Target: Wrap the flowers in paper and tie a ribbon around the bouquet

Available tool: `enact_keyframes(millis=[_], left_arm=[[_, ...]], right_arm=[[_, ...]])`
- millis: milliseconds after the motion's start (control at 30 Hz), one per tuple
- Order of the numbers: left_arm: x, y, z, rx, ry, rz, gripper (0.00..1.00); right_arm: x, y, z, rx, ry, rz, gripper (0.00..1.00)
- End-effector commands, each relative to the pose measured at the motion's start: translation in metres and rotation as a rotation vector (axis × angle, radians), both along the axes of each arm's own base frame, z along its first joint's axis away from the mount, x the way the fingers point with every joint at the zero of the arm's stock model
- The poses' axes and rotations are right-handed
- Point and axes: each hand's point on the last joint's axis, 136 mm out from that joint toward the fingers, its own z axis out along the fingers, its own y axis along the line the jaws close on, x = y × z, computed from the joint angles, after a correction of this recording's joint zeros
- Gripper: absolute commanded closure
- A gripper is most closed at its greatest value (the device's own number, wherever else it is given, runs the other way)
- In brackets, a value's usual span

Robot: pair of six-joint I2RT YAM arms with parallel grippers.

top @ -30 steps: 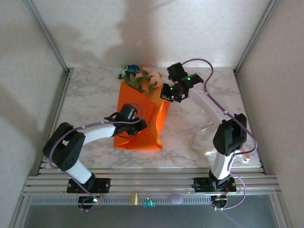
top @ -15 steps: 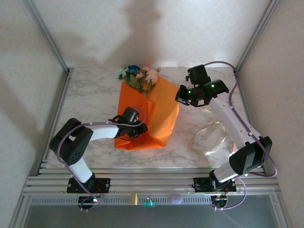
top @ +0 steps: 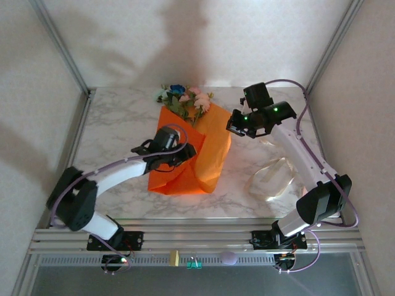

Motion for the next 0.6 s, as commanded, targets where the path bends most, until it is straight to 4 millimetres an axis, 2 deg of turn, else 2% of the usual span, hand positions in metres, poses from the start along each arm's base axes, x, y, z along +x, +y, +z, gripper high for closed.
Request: enact_keyframes(millis=[0, 67, 167, 267, 400, 567], left_arm=[[-0.018, 0.025, 0.011, 0.032, 0.028, 0.008, 0.57], [-0.031, 0.047, -0.001, 0.06, 0.074, 0.02, 0.6], [-0.057, 0.076, -0.035, 0.076, 0.171, 0.027, 0.67], [-0.075, 0.089, -0.062, 0.076, 0.225, 0.032, 0.73], [-0.081, 0.071, -0.077, -0.017, 0.252, -0.009, 0.77], [-0.089, 0.047, -0.088, -0.03, 0.282, -0.079, 0.79]], right_arm=[[-0.006, -0.01, -0.018, -0.03, 0.06, -0.014, 0.95], [-0.008, -0.012, -0.022, -0.035, 0.067, -0.015, 0.95], [-0.008, -0.014, -0.024, -0.037, 0.07, -0.017, 0.95], [-0.008, -0.014, -0.025, -0.037, 0.075, -0.017, 0.95], [-0.009, -0.014, -0.028, -0.043, 0.084, -0.014, 0.95], [-0.01, -0.014, -0.034, -0.048, 0.099, -0.014, 0.95]])
